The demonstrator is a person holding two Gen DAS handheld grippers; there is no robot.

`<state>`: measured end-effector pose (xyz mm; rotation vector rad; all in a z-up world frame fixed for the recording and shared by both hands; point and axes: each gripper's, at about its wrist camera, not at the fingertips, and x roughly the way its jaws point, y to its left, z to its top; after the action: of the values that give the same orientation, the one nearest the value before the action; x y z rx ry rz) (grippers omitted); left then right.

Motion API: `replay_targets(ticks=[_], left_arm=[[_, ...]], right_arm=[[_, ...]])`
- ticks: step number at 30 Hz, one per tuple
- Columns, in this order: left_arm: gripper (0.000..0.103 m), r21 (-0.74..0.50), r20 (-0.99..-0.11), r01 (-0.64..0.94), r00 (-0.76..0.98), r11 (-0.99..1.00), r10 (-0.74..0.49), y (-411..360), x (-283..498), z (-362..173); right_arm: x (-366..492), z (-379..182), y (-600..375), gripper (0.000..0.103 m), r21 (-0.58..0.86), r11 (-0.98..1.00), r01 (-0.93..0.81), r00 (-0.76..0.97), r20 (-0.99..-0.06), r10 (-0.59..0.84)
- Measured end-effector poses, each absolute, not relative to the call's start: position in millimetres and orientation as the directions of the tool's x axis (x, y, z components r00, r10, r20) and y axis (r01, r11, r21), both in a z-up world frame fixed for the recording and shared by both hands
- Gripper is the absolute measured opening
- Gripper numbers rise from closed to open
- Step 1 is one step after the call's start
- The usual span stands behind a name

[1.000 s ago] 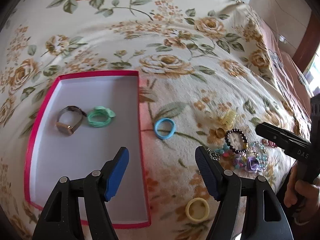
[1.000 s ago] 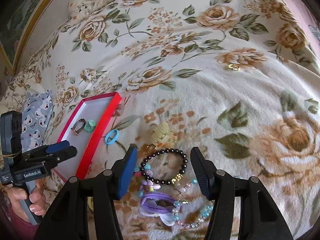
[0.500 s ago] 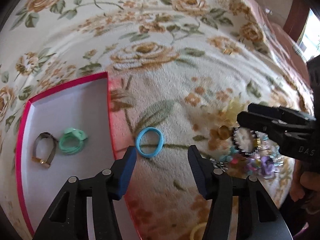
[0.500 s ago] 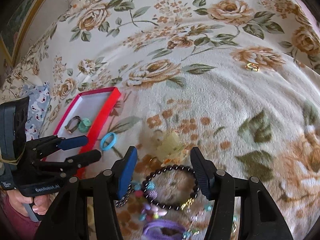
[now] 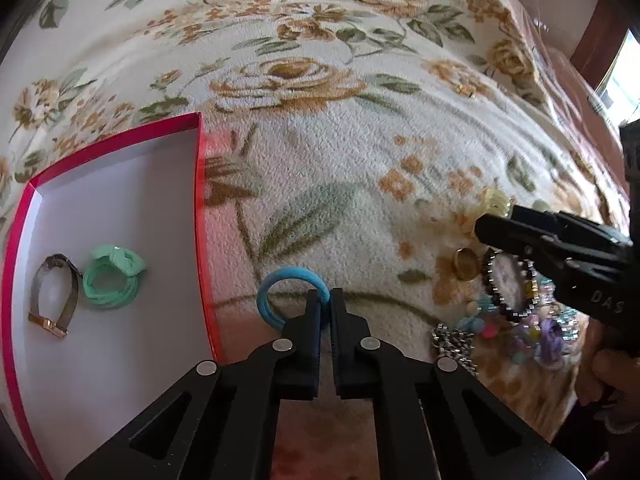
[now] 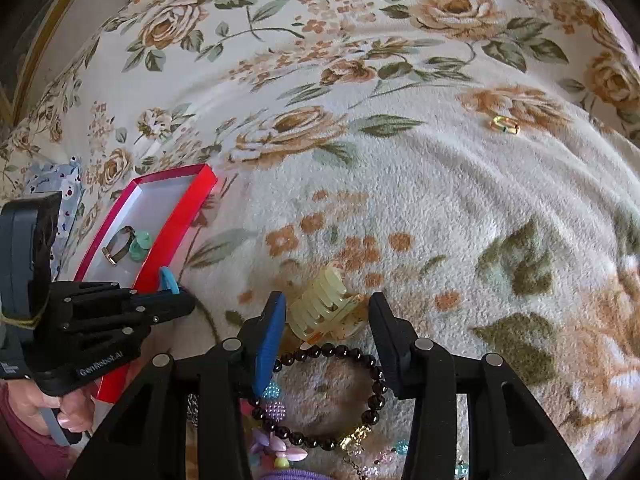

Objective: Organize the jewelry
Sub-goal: 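Grasp the blue hair tie with the left tool while the right grasps the yellow hair clip, then carry the blue tie and yellow clip into the box and release both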

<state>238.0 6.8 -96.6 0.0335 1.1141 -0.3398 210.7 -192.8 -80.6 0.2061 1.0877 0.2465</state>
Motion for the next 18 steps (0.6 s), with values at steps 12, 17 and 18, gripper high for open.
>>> replay_targets(ticks=[12, 17, 18], left_arm=[[0.003, -0.304, -0.814, 0.229, 0.442, 0.925, -0.377, 55.9, 192.4, -62.1], [0.003, -0.317, -0.792, 0.208, 0.478, 0.925, -0.379, 74.7, 168.9, -45.6], [0.003, -0.318, -0.789, 0.204, 0.485, 0.926, -0.378, 78.7, 164.2, -42.5]], right_arm=[[197.0, -52.1, -178.0, 0.043, 0.335, 0.930, -0.148, 0.477, -0.800, 0.364], [194.2, -44.9, -161.4, 0.043, 0.361, 0.914, -0.183, 0.470, -0.785, 0.404], [193.8, -43.7, -157.4, 0.043, 0.366, 0.911, -0.190, 0.468, -0.782, 0.411]])
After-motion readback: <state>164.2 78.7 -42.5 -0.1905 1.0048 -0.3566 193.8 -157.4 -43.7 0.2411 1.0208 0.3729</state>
